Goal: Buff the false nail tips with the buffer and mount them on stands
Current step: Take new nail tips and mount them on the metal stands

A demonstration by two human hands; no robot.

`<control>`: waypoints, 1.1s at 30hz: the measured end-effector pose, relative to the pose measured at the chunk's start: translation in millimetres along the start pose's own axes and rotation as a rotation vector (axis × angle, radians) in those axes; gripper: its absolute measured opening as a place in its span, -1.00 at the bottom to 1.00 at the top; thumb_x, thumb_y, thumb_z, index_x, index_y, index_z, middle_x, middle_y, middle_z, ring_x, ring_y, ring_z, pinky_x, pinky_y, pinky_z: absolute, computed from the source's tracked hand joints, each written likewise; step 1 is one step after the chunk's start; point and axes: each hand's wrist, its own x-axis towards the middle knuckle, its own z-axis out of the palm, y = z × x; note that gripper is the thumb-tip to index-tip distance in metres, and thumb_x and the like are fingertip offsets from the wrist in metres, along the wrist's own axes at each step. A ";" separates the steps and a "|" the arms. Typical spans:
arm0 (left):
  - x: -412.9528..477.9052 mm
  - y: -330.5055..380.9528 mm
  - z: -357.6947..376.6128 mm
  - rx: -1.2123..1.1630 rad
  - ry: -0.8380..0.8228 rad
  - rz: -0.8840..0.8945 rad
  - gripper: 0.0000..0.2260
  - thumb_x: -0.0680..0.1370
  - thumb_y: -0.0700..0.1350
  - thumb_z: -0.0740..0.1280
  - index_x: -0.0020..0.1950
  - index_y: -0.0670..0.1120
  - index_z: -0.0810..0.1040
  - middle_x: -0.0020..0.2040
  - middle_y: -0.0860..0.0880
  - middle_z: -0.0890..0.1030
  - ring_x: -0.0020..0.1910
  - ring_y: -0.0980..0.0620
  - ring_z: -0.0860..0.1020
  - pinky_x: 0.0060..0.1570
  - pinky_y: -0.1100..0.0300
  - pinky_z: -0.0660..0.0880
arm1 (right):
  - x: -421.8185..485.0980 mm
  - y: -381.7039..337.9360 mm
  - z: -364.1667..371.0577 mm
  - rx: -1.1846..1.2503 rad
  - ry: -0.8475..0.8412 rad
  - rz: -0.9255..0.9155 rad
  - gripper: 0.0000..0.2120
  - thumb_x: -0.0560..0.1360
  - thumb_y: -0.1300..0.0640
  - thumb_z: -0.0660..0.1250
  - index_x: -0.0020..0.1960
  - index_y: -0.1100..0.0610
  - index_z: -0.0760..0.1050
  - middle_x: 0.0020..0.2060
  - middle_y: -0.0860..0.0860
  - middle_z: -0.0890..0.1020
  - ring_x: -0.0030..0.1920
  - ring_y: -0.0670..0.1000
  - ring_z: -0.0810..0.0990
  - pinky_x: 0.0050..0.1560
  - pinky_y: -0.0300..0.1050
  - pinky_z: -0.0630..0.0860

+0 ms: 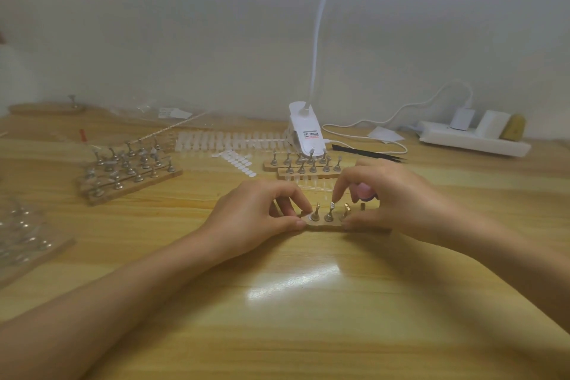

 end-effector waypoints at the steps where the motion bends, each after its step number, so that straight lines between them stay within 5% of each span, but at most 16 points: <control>1: -0.9 0.3 0.7 0.008 0.012 0.005 -0.86 0.44 0.05 0.50 -0.05 0.24 0.63 -0.19 0.29 0.60 -0.29 0.29 0.52 -0.08 0.04 0.56 | -2.2 1.2 -2.3 0.043 -0.012 -0.011 -0.70 0.39 -0.01 0.56 0.06 -0.14 0.55 -0.14 -0.17 0.44 -0.11 -0.27 0.41 -0.08 -0.30 0.40; 7: -2.8 4.0 3.4 0.078 0.062 0.011 -0.87 0.46 0.06 0.47 -0.03 0.25 0.62 -0.18 0.26 0.58 -0.25 0.30 0.50 -0.15 0.17 0.49 | -29.0 18.0 -14.7 0.308 0.211 -0.054 -0.69 0.56 0.26 0.30 0.01 -0.18 0.47 -0.15 -0.13 0.48 -0.18 -0.18 0.48 -0.15 -0.36 0.42; 10: -2.7 6.6 3.7 0.116 0.068 -0.007 -0.86 0.46 0.05 0.48 -0.02 0.24 0.62 -0.21 0.27 0.58 -0.25 0.30 0.51 -0.14 0.16 0.51 | -52.2 28.2 -6.0 0.446 0.065 -0.099 -0.83 0.60 0.12 0.29 -0.02 -0.17 0.49 -0.11 -0.11 0.58 -0.07 -0.01 0.60 0.08 -0.01 0.57; 14: 0.2 6.8 5.2 0.136 0.100 -0.053 -0.86 0.47 0.06 0.47 -0.01 0.25 0.62 -0.18 0.36 0.57 -0.24 0.30 0.52 -0.19 0.18 0.48 | -64.3 39.1 4.7 0.376 0.002 -0.129 -0.83 0.52 0.07 0.41 -0.01 -0.21 0.59 0.01 -0.17 0.63 0.07 -0.06 0.61 -0.05 -0.23 0.53; 18: 3.7 3.9 4.7 0.132 0.107 -0.064 -0.85 0.47 0.05 0.47 0.00 0.25 0.59 -0.15 0.38 0.57 -0.25 0.31 0.52 -0.22 0.17 0.44 | -56.7 43.8 4.1 0.471 0.078 -0.058 -0.80 0.39 0.04 0.48 -0.02 -0.19 0.68 -0.01 -0.20 0.61 0.08 -0.07 0.60 -0.06 -0.13 0.58; 21: 1.6 6.3 0.3 0.045 0.111 -0.035 -0.79 0.46 0.00 0.49 0.02 0.23 0.55 -0.19 0.28 0.62 -0.29 0.24 0.56 -0.19 0.11 0.52 | -50.5 39.4 7.7 0.512 0.054 -0.006 -0.76 0.32 0.00 0.52 -0.02 -0.18 0.71 -0.06 -0.17 0.59 0.05 -0.07 0.58 0.00 -0.12 0.57; 25: -4.8 22.5 -9.9 -0.184 0.207 0.114 -0.84 0.39 0.06 0.49 -0.07 0.12 0.63 -0.18 0.14 0.67 -0.21 0.14 0.61 -0.28 0.36 0.46 | -48.7 28.7 13.6 0.546 0.001 0.038 -0.74 0.38 0.06 0.53 0.01 -0.22 0.70 -0.07 -0.21 0.54 0.06 -0.15 0.53 0.02 -0.30 0.49; 28: -7.4 38.3 1.6 -0.418 0.113 0.128 -0.88 0.39 -0.05 0.50 -0.10 0.04 0.66 -0.20 0.08 0.69 -0.20 0.13 0.65 -0.21 0.41 0.48 | -47.5 19.7 16.8 0.703 -0.097 0.055 -0.72 0.46 0.13 0.48 0.10 -0.18 0.69 -0.08 -0.23 0.55 0.02 -0.22 0.58 0.00 -0.39 0.47; 33: -8.9 45.2 20.1 -0.527 0.022 0.143 -0.80 0.41 -0.09 0.47 0.03 -0.03 0.68 -0.17 0.02 0.71 -0.11 0.10 0.68 -0.07 0.39 0.49 | -45.7 12.4 27.4 0.970 -0.122 0.068 -0.57 0.41 0.21 0.49 0.26 -0.01 0.57 -0.01 -0.05 0.67 0.04 -0.02 0.68 0.06 -0.08 0.62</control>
